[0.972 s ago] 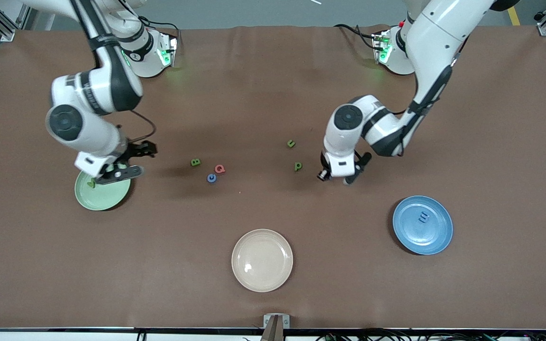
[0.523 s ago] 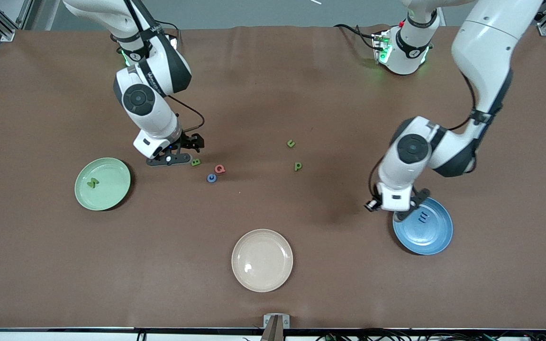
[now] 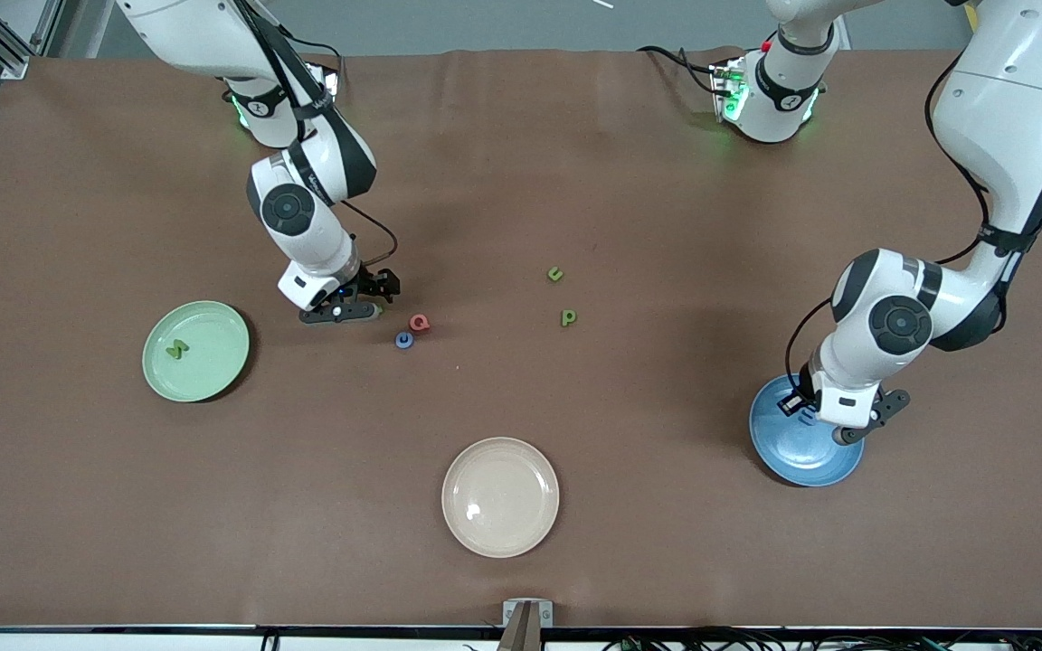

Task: Sort upper and lower case letters into plates
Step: 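Drop x on the blue plate while the right gripper reaches green B, then grasp green B with the right gripper while the left gripper grasps green n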

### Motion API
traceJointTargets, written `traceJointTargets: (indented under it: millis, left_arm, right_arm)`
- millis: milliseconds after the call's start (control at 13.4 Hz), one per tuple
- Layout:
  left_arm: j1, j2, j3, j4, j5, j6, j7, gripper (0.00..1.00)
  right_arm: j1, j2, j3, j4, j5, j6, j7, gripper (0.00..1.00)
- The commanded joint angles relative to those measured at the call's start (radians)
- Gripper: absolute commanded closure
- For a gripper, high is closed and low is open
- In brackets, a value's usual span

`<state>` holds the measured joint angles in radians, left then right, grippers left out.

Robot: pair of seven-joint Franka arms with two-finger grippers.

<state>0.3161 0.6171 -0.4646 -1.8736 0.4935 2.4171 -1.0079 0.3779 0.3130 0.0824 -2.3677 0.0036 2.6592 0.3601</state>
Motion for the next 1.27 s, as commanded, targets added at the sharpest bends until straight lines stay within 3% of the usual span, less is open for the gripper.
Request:
traceJointTargets:
  millis: [0, 149, 374, 673, 972, 1196]
  left_arm:
    - [-0.009, -0.011, -0.011, 0.007, 0.023, -0.009, -0.029, 0.00]
    - [-0.026, -0.026, -0.032, 0.002, 0.016, -0.013, -0.034, 0.00]
    - [-0.060, -0.025, -0.110, -0.004, 0.008, -0.018, -0.145, 0.00]
    - [-0.267, 0.002, -0.111, 0.001, 0.023, -0.016, -0.374, 0.01]
    - [-0.397, 0.044, -0.109, 0.007, 0.023, -0.004, -0.414, 0.03]
    - [-0.486, 0.093, -0.105, 0.073, 0.023, -0.001, -0.396, 0.11]
  right_arm:
    - [0.016, 0.020, -0.007, -0.002, 0.016, 0.021, 0.008, 0.07]
    - [0.036, 0.020, -0.009, -0.001, 0.015, 0.021, 0.007, 0.15]
    - [0.047, 0.031, -0.009, 0.013, 0.013, 0.021, 0.003, 0.16]
    - [0.046, 0.052, -0.012, 0.028, 0.001, 0.021, -0.003, 0.17]
    - [0.038, 0.055, -0.019, 0.033, -0.002, 0.019, -0.009, 0.17]
    - [0.035, 0.072, -0.021, 0.045, -0.004, 0.021, -0.009, 0.17]
